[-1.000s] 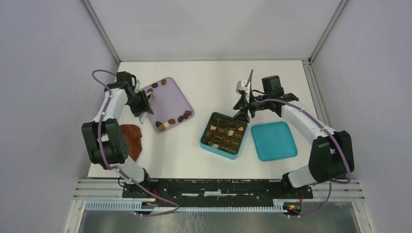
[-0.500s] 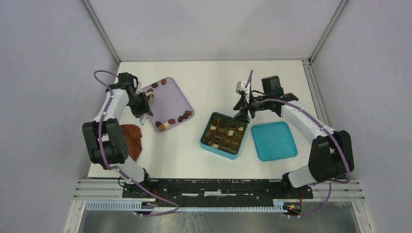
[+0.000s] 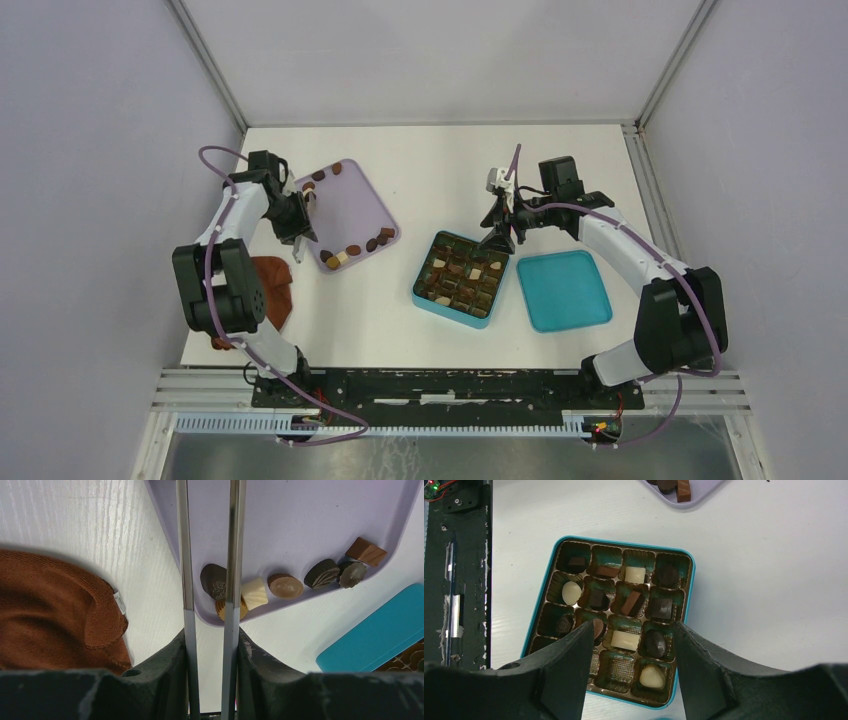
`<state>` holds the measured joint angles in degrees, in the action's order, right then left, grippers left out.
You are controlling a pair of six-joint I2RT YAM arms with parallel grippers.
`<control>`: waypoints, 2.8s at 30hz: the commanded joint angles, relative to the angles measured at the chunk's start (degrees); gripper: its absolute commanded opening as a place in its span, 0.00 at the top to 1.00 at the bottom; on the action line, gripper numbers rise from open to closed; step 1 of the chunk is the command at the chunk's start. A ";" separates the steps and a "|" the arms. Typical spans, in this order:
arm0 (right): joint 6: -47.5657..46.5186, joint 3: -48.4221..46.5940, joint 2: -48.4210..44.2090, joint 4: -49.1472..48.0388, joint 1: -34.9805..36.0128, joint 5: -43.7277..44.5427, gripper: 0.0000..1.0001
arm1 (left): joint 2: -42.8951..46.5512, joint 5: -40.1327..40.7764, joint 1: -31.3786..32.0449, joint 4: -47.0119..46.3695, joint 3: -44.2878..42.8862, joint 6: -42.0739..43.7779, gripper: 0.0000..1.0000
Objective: Pack the chocolate
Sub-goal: Pick up the fake chocolate from the plate.
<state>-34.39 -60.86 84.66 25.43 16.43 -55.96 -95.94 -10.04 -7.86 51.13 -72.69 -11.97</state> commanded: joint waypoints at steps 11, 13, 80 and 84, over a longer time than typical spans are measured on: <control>-1.37 -1.02 0.40 0.65 -0.30 -1.96 0.36 | 4.43 -3.20 0.26 1.25 0.41 1.33 0.98; -1.29 -1.07 0.33 0.67 -0.30 -2.04 0.36 | 4.73 -3.55 0.21 1.30 0.69 1.31 0.98; -3.23 -2.02 0.87 2.92 -0.54 -3.10 0.36 | 9.63 -3.84 1.69 1.71 3.34 0.43 0.97; -3.23 -2.05 0.86 3.00 -0.52 -3.10 0.36 | 11.81 -4.36 2.70 2.04 1.92 -0.25 0.98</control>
<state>-36.53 -60.86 85.34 28.38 16.10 -57.04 -86.83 -13.04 -6.22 53.58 -68.03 -11.97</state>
